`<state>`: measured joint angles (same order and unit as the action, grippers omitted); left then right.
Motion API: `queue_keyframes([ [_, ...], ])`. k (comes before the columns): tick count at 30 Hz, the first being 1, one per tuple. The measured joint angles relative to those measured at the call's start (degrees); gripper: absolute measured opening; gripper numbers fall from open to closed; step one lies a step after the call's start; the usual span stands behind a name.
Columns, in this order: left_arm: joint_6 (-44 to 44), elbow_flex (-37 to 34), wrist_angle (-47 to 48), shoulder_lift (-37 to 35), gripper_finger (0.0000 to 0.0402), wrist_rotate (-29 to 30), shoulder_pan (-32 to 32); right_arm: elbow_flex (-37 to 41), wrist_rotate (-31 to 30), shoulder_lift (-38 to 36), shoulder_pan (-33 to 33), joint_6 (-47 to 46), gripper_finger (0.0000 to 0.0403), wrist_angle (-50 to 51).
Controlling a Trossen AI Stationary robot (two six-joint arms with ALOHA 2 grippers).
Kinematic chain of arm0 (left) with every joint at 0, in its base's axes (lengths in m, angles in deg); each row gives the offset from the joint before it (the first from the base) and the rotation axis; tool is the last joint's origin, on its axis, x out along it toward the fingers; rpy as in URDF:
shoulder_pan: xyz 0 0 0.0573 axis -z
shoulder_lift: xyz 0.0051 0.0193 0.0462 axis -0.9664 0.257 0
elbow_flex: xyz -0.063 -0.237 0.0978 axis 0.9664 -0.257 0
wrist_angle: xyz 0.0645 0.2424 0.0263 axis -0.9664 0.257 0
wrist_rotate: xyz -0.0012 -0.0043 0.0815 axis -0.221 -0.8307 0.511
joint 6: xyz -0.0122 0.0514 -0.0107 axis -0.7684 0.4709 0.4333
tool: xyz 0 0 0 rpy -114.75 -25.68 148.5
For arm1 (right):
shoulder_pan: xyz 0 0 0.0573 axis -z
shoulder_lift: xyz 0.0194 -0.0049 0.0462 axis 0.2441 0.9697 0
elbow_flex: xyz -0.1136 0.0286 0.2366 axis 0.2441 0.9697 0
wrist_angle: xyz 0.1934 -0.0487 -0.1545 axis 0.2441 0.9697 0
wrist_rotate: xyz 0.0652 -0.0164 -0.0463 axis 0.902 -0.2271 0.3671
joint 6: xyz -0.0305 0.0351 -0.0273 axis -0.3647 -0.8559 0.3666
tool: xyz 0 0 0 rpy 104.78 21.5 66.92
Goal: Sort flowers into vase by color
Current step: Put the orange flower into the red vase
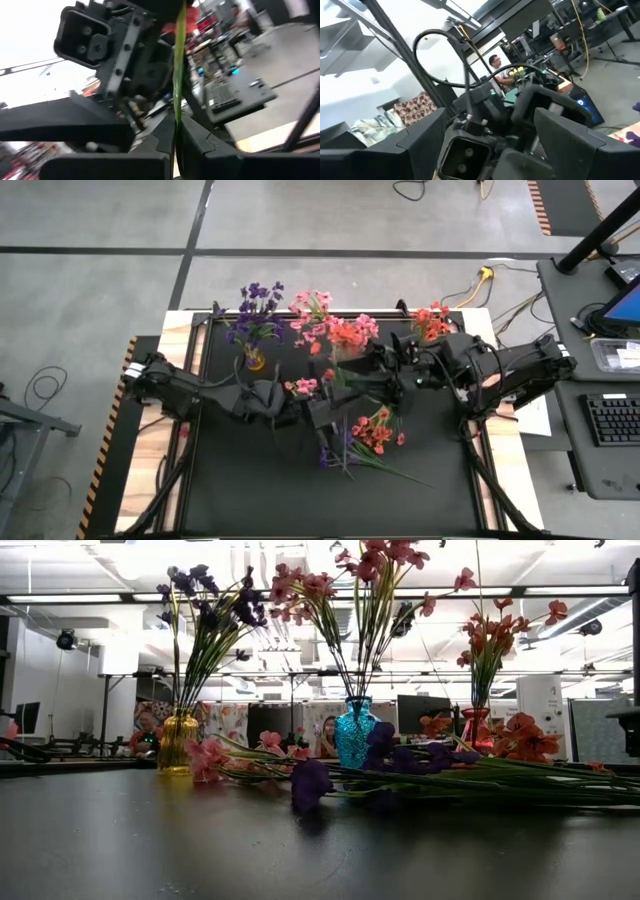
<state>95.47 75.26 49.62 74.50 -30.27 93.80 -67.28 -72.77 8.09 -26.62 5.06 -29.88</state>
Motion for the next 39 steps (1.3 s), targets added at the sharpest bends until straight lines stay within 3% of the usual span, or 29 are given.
queue_keyframes([
  [8, -0.5, 0.0, 0.9, 2.7, 0.0, -11.7, -1.0, 0.0, 0.0, 0.4, 0.0, 3.1, 0.029, -1.1],
  [12, -0.2, 0.0, 0.4, 3.3, 0.0, -11.2, -1.1, 0.0, 0.7, 0.3, -0.2, 3.2, 0.0289, -0.8],
  [27, -0.3, 0.0, -1.9, 3.1, 0.0, -9.5, -3.7, 0.0, 13.6, 0.2, -3.0, 8.2, 0.0286, -5.4],
  [39, -6.5, -0.3, 3.6, 3.2, 0.0, -12.2, -3.3, 0.0, 11.7, -0.1, -3.3, 14.2, 0.0313, -4.0],
])
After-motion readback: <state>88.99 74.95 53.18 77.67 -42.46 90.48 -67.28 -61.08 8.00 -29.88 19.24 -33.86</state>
